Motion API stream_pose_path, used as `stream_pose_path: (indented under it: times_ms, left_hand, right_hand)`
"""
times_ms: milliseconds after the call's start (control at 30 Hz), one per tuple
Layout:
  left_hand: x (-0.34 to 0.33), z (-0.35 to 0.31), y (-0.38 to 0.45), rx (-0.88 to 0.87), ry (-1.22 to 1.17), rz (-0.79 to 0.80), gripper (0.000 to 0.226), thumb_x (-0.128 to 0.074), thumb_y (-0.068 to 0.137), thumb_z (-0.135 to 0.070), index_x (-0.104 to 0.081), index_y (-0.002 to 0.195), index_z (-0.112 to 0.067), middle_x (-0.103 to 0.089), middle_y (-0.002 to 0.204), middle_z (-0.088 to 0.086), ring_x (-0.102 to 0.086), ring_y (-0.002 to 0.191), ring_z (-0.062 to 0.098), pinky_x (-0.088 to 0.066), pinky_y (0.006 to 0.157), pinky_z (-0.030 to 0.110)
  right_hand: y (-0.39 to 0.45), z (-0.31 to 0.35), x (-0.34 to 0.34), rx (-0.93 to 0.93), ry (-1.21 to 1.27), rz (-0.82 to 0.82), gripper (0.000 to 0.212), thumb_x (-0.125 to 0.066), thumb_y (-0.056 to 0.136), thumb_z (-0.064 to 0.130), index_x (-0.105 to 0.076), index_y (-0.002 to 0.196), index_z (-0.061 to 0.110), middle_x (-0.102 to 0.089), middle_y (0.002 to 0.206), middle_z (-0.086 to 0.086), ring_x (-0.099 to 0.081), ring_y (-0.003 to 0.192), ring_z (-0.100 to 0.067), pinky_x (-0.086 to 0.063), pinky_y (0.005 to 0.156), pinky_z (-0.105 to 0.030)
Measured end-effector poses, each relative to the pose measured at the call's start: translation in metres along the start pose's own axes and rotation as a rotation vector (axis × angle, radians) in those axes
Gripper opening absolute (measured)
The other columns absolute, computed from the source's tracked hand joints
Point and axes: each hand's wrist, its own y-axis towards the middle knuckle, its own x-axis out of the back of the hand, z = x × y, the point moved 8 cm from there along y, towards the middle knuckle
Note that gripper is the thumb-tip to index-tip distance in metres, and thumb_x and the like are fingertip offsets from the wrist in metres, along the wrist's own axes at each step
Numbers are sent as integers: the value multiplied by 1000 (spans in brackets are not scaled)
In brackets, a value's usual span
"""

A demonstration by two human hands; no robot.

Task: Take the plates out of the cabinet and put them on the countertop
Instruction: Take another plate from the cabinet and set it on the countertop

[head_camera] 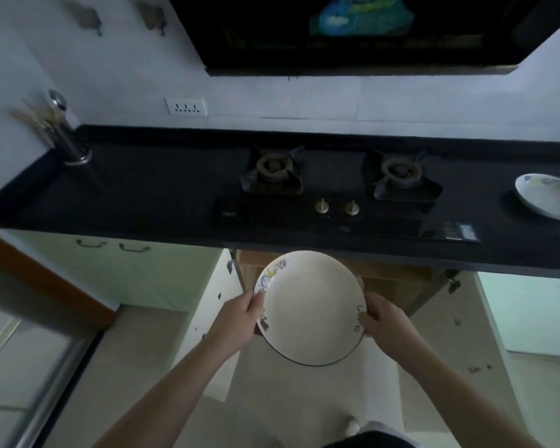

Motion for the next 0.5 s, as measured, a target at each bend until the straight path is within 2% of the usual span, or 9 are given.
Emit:
stream_pose_path:
  times_ms: [67,167,200,267,367,500]
  left_hand:
    - [9,-11,-3,12,-25,-19,34,-39,102,-44,-67,101,-24,-73,89,-5,-71,83,18,-54,77,35]
    - [21,-23,-19,35,-205,-57,36,-39,104,-37,-71,89,-34,-77,82,-5,-75,72,17,-52,52,19]
    - [24,-25,-26,46,-272,-72,38,-39,104,-35,-73,86,-36,-78,82,-4,-75,72,17,-52,50,17]
    - [27,-27,-37,78,-385,-112,41,-40,104,-31,-75,84,-37,-78,86,1,-75,76,18,-57,58,22]
    - [30,-26,-53,134,-528,-150,38,-38,106,-25,-74,93,-23,-78,86,5,-73,71,15,-55,58,23]
    - [36,-17,-80,197,-763,-232,34,-42,105,-22,-74,102,-16,-75,106,14,-71,88,24,-60,76,40]
  right_hand:
    - [-3,16,12,56,27,-5,23,-57,90,16,-63,108,29,-71,82,12,-66,69,1,-52,57,-15]
    - [-3,37,26,118,68,20,23,-58,92,16,-62,109,31,-73,80,11,-69,67,1,-56,58,-19]
    - [-3,43,30,125,84,32,24,-58,92,15,-61,112,29,-73,82,11,-70,67,0,-55,57,-18]
    - [0,55,37,154,70,30,28,-59,93,18,-59,120,27,-70,88,13,-69,70,-1,-54,58,-17]
    - [0,74,44,222,25,44,34,-60,92,24,-55,126,28,-68,93,14,-65,79,-1,-55,66,-22]
    - [4,98,32,303,-16,136,34,-59,92,29,-55,125,32,-65,87,19,-63,76,3,-45,57,-14]
